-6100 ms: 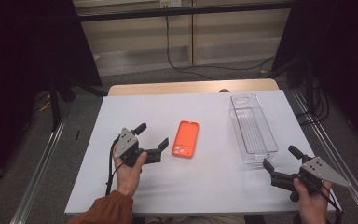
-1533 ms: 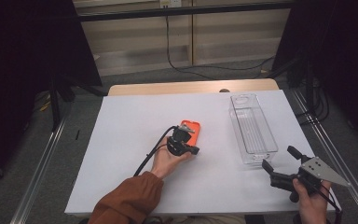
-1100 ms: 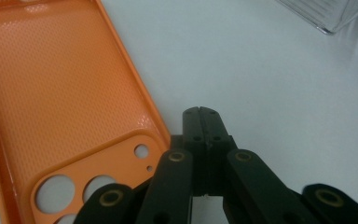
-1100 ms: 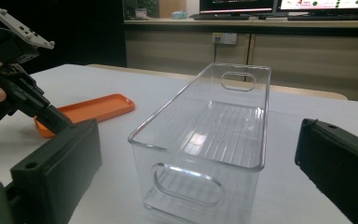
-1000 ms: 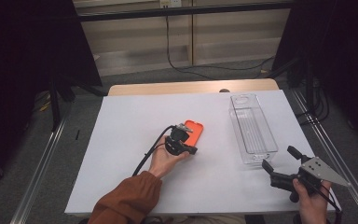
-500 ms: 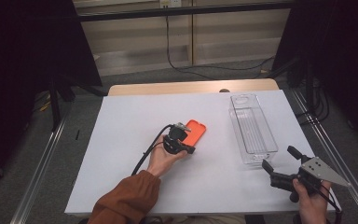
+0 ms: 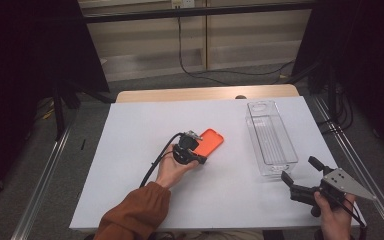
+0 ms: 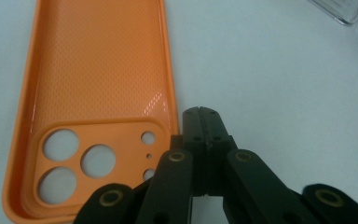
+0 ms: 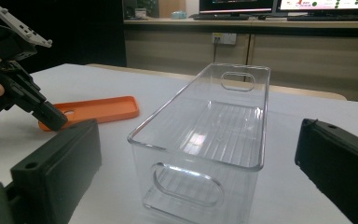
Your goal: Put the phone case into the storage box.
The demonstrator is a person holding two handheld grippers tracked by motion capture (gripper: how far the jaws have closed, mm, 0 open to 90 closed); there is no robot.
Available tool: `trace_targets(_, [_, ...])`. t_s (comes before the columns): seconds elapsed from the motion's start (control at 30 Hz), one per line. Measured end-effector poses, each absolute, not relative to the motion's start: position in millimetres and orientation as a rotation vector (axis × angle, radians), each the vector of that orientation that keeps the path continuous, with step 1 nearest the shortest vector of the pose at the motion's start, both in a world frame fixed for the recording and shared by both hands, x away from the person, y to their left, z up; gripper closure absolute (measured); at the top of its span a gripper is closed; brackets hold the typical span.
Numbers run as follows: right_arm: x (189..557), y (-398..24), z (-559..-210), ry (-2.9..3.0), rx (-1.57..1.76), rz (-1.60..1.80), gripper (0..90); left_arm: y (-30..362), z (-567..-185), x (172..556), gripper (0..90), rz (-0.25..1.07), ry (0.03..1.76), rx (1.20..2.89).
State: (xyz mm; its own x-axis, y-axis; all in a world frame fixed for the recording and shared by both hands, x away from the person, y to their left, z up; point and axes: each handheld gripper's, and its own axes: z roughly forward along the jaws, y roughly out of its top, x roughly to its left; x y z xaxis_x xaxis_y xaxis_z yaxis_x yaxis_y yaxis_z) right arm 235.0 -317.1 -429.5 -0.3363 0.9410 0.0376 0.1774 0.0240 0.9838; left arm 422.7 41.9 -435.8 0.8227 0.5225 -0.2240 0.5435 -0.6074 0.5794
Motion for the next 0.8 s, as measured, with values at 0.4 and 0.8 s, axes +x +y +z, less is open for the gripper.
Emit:
trace_targets(0.4, [234.9, -317.0, -429.5, 1.599, 1.166, 1.376, 0.0, 50.6, -438.3, 423.8, 90.0, -0.038, 0.797, 2.364])
trace_targets(0.8, [234.7, -317.0, -429.4, 1.599, 1.167, 1.378, 0.0, 55.8, -437.9, 426.6, 90.0, -0.046, 0.807, 2.374])
